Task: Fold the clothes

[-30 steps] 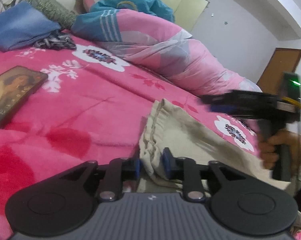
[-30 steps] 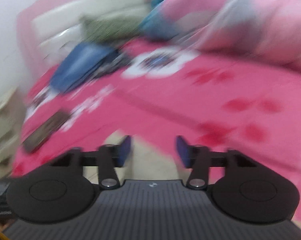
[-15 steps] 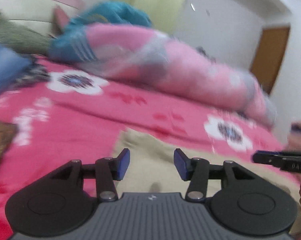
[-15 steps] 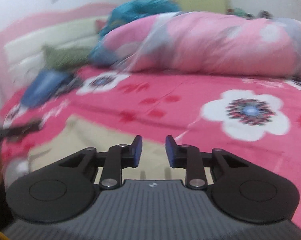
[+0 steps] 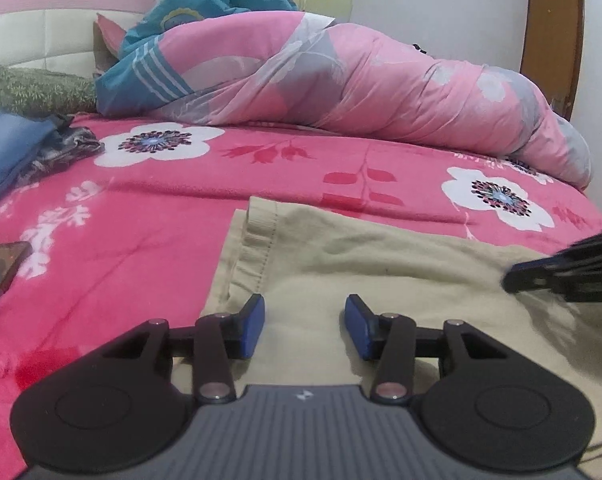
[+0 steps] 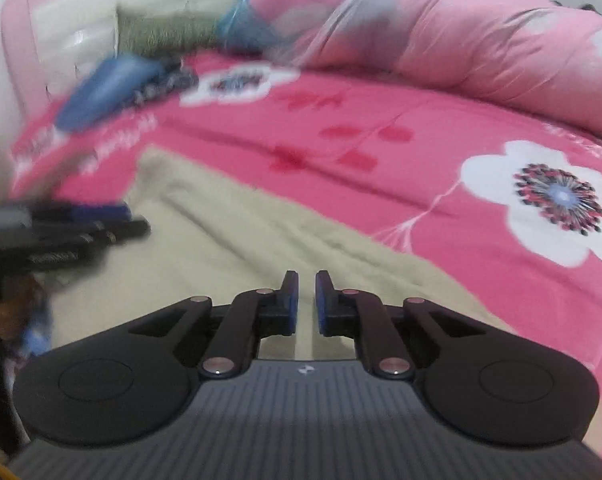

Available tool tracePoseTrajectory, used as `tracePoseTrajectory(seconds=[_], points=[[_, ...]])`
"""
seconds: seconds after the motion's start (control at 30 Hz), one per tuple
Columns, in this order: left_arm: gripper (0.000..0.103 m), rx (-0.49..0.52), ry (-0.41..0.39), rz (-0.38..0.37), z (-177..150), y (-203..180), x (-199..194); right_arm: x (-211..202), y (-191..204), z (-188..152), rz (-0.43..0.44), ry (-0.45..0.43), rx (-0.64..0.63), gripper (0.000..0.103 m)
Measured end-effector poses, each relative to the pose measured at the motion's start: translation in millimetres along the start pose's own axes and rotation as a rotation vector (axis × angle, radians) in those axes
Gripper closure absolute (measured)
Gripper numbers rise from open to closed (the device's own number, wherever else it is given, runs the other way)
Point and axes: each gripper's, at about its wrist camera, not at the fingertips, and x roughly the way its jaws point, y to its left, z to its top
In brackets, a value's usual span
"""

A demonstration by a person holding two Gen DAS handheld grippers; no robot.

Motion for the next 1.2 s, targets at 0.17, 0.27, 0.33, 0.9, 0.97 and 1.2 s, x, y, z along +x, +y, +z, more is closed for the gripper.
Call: tracePoseTrajectory(seconds=[0.17, 0.27, 0.33, 0.9, 0.97, 1.2], points=[[0.056, -0.003, 0.001, -0.019, 0.1, 4.4, -1.7, -13.1, -44.8, 2.7, -0.167, -0.086, 0.206, 0.093], [0.057, 0.0, -0.009, -0.022, -1.8, 4.7, -1.5, -79.6, -59.8, -14.9, -0.242, -0.227, 0.258, 0.09], [0.056, 0.001, -0.015, -0.02, -3.1, 4.0, -1.7, -124.4, -76.9, -38.4, -0.302, -0.295, 0.341, 0.069], [0.052, 0.035, -0.062, 0.006, -12.3, -2.6, -0.8, -97.1, -205.2, -146.3, 0.225, -0.148, 1.002, 0.084], [0.052, 0.041, -0.061, 0.011, -12.3, -3.5, -0.9, -104.4, -196.4, -137.9, 0.196, -0.169, 0.912, 0.091], [0.052, 0.067, -0.06, 0.033, -12.6, -7.9, -0.2, -123.4, -153.6, -116.1, -0.099, -0.338, 0.376, 0.093]])
